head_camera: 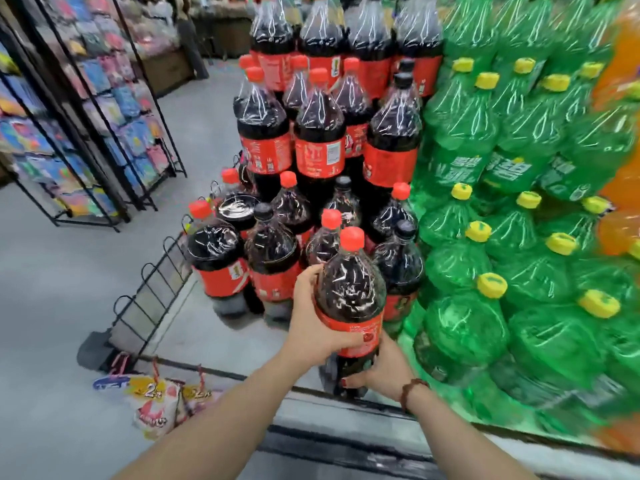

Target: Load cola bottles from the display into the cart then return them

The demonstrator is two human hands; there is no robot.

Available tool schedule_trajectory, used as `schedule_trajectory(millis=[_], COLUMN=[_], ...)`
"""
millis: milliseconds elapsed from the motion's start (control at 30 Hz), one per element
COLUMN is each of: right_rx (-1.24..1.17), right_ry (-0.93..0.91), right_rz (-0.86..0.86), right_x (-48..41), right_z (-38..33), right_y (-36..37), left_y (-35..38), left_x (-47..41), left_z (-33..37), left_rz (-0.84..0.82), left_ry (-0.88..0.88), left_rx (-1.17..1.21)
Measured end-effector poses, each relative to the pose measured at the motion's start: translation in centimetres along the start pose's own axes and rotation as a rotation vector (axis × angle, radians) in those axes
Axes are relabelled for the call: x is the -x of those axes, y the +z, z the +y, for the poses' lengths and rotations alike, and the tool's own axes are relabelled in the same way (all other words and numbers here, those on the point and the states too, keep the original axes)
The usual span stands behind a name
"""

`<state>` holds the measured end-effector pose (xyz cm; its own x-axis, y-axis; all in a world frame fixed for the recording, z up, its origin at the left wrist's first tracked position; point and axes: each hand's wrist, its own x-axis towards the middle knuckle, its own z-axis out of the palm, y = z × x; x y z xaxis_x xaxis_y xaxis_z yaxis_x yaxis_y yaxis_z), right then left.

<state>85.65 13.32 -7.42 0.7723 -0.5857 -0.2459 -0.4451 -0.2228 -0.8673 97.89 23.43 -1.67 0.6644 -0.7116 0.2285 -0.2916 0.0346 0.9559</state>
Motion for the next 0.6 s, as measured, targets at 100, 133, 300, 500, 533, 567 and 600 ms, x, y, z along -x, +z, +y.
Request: schedule_trajectory(millis=[100,133,300,500,533,567,600], right_rx=[-0.004,-0.021,-0.144,-0.214,-0.215,-0.208,-0.201], right_ry=[0.051,0.062,0.055,-0.033,-0.076,-0.121,-0.158], right_rz=[0.017,0.031,0.088,0.175,0.198,0.216,0.228], right_x=[0.4,0.6,1.9,4.4,4.7,5.1,5.5], right_z=[0.3,0.3,0.2,-3.5,-4.7,-6.1,-7.6], right_y=[-0.3,-0.4,-0.9,-3.1,-3.8,-4.6,-5.2], left_y=[0.0,0.1,-0.3,-1.5,-1.6,-1.8,-1.9], left_x=[0.2,0.3,0.2,0.3,0.5,0.7,0.9], left_z=[-1.3,-1.7,-2.2,-3.0,-3.0,-3.0,-3.1], left_rz=[-0.040,-0.049,-0.133,-0.208,-0.219,-0.227,-0.235], left_ry=[-0.012,-0.015,-0.025,0.001,-0.001,-0.013,-0.022], left_rx=[-0.022,-0.033,-0.018,-0.033,-0.017,0.004,0.023])
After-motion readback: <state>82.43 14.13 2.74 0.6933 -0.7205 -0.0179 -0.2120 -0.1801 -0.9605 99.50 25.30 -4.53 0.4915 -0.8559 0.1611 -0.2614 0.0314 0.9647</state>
